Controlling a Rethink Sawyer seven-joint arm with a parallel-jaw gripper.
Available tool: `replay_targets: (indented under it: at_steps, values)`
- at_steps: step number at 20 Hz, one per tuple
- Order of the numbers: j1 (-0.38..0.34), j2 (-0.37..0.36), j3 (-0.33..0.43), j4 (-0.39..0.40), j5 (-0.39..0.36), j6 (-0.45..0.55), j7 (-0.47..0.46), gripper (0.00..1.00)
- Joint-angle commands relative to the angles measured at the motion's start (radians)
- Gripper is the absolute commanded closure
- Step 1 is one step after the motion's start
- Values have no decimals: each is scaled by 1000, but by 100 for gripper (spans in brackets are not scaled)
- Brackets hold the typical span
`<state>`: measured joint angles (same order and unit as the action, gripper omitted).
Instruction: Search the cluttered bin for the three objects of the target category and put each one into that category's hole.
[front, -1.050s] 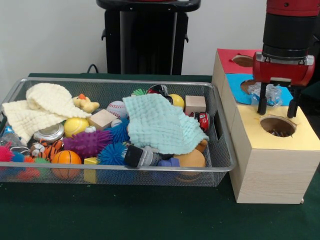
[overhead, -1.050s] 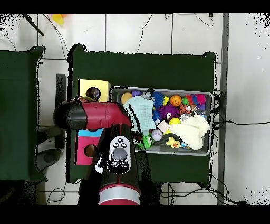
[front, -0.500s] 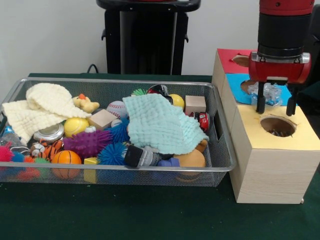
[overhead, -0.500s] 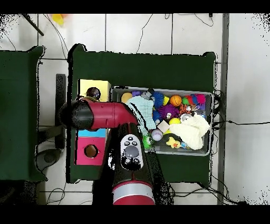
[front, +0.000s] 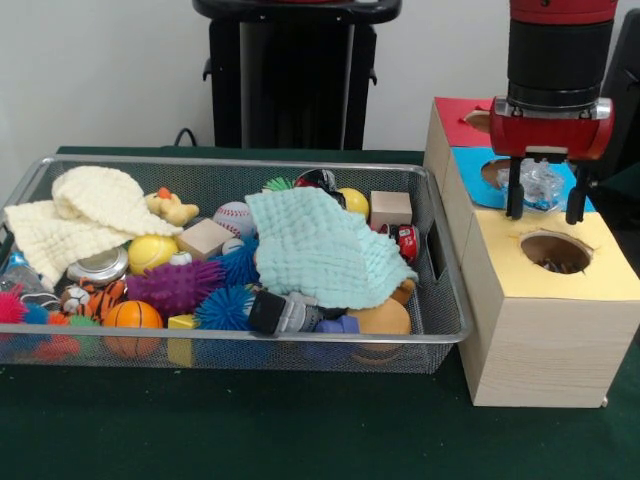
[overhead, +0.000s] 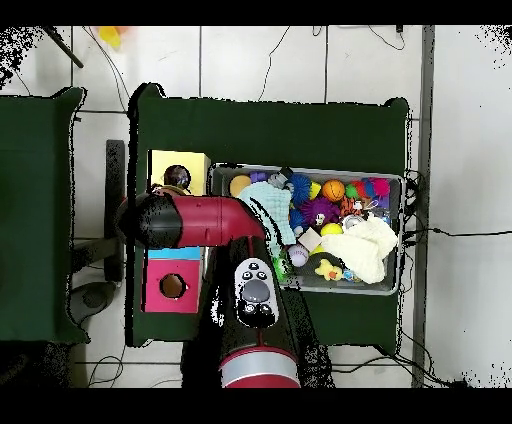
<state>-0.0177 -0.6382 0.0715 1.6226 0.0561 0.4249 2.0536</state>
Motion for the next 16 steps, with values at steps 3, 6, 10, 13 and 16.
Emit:
replay_targets:
  at_steps: [3, 6, 10, 13, 16]
  values:
    - [21, 21, 48, 33, -92, 25, -9, 0]
    - [21, 24, 56, 40, -88, 14, 6, 0]
    - [10, 21, 69, 47, -91, 11, 7, 0]
    - [2, 16, 75, 51, -97, 17, -2, 0]
    - [-12, -6, 88, 81, -96, 17, -11, 0]
